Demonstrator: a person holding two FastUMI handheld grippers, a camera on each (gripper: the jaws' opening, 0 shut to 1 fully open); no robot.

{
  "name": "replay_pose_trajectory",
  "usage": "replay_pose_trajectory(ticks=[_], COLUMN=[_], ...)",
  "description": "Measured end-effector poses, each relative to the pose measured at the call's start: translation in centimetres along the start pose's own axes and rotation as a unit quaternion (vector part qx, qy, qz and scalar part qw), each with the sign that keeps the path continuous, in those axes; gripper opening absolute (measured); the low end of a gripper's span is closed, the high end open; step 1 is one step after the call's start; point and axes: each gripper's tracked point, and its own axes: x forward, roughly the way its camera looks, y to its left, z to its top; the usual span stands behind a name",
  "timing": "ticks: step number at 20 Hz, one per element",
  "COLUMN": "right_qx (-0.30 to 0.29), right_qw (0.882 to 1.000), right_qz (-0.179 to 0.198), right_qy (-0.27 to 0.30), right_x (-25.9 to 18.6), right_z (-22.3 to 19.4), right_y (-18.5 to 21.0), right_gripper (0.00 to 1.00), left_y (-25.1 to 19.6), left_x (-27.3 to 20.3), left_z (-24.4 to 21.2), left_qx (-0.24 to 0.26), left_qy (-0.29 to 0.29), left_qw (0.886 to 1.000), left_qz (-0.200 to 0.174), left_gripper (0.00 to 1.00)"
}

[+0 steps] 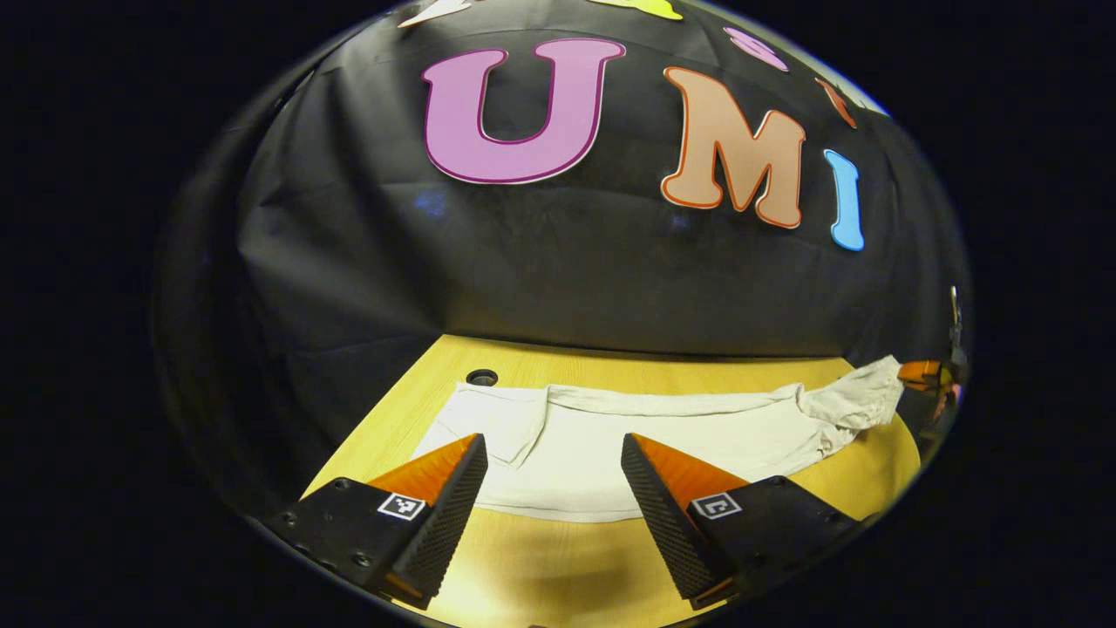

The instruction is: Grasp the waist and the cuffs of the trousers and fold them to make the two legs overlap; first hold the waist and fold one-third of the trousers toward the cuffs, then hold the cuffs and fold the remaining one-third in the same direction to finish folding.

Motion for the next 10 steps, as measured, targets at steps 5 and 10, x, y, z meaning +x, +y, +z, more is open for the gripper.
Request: replay_pose_trajectory(ticks=[5,10], right_qx=[-0.052,-0.121], right_qw=[0.997,0.988], right_qz=[0.045,0.098], right_qy=[-0.018,0.009], right_x=[-1.0,-0.7], right_z=[-0.6,-6.1], right_y=[10.7,19.6], right_gripper=[0.12,0.12], left_y=[2.5,5.7], left_x=[1.1,1.9], left_z=[-0.6,-0.9], left_qx=[-0.008,-0.018], left_qy=[0.010,0.009], left_qw=[1.000,0.999], left_qz=[-0.027,-0.025], left_gripper=[0.96,0.96])
